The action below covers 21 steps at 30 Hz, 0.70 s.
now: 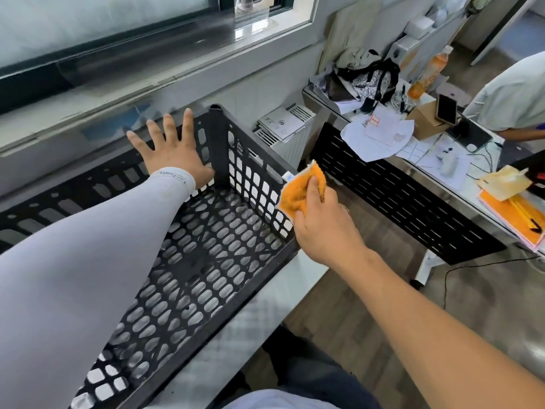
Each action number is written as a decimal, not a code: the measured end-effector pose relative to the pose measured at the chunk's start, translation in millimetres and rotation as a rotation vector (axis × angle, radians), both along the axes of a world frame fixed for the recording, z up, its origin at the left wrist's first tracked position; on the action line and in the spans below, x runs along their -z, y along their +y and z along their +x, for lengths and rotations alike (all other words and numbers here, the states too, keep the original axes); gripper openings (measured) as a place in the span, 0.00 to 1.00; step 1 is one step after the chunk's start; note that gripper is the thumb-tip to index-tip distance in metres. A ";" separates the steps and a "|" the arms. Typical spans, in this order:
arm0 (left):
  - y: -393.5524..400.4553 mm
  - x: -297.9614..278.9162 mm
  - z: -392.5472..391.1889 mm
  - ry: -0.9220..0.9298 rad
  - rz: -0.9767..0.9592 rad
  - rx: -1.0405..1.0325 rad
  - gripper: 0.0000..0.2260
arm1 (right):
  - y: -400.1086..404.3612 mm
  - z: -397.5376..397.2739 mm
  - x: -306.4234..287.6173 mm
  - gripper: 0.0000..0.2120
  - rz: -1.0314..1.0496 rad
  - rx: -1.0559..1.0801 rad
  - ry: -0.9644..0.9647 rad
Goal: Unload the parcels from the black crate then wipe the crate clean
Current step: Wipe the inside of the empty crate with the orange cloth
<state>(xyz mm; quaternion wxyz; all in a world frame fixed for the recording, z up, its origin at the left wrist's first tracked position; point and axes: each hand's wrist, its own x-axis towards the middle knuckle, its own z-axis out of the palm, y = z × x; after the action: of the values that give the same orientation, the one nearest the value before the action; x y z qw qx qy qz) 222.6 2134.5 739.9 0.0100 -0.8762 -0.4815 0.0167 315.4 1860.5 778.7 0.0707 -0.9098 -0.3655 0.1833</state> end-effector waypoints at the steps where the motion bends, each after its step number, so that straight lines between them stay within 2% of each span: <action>1: 0.6 0.1 -0.1 0.000 -0.001 -0.001 0.51 | 6.9 3.4 -1.4 0.37 -0.030 0.007 -0.004; 8: 3.0 2.3 -1.2 -0.001 -0.011 0.008 0.52 | 26.6 10.9 -4.9 0.40 -0.070 0.105 0.004; 21: -1.2 3.7 -2.3 0.018 0.010 0.005 0.53 | -17.0 -13.9 6.1 0.33 0.081 -0.096 -0.015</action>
<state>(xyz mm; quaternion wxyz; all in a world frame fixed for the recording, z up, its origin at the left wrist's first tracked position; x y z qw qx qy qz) 220.3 2133.3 736.2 0.0186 -0.8771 -0.4794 0.0221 301.5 1843.5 772.5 0.0960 -0.8890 -0.4163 0.1647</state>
